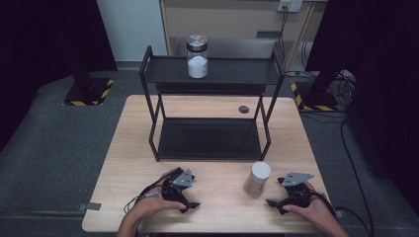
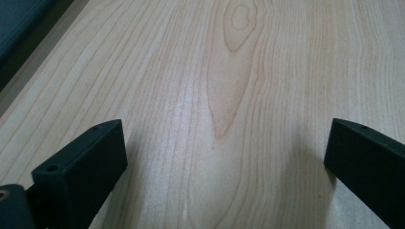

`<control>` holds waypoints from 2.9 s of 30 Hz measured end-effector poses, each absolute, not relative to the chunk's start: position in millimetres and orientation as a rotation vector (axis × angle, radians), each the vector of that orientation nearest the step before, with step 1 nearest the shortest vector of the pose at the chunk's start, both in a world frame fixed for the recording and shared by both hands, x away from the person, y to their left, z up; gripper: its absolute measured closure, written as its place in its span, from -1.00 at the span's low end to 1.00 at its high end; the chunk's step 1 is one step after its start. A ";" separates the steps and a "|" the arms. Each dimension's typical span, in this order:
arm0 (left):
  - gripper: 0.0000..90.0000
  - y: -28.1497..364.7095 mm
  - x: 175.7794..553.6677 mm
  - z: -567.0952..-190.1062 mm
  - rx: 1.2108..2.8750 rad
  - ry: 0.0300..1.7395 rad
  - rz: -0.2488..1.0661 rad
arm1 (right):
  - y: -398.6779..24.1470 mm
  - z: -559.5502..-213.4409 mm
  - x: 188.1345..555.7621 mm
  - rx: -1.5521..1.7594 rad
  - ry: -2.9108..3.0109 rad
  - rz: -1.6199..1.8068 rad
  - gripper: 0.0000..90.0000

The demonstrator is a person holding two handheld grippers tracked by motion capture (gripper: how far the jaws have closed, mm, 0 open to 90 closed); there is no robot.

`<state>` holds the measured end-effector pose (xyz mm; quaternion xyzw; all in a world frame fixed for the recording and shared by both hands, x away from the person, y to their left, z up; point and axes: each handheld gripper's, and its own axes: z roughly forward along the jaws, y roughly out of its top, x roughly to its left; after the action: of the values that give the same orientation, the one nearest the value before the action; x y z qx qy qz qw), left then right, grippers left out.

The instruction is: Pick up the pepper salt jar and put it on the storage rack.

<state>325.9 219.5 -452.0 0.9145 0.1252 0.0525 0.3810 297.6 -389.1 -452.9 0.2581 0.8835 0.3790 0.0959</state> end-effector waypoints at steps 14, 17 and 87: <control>-1.00 219.9 326.5 -452.1 2.333 0.320 0.130 | -403.0 -428.1 296.9 0.724 2.608 1.236 -0.84; -1.00 219.8 326.3 -452.0 2.333 0.322 0.131 | -401.8 -424.9 293.5 0.709 2.596 1.274 -0.82; -1.00 220.3 323.5 -451.9 2.331 0.341 0.138 | -360.4 -431.2 288.2 0.653 2.385 1.458 -0.20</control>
<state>323.5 220.3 -451.9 0.9132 0.1336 0.0541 0.3811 288.2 -360.4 -431.2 0.2254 0.8232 0.5032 0.1352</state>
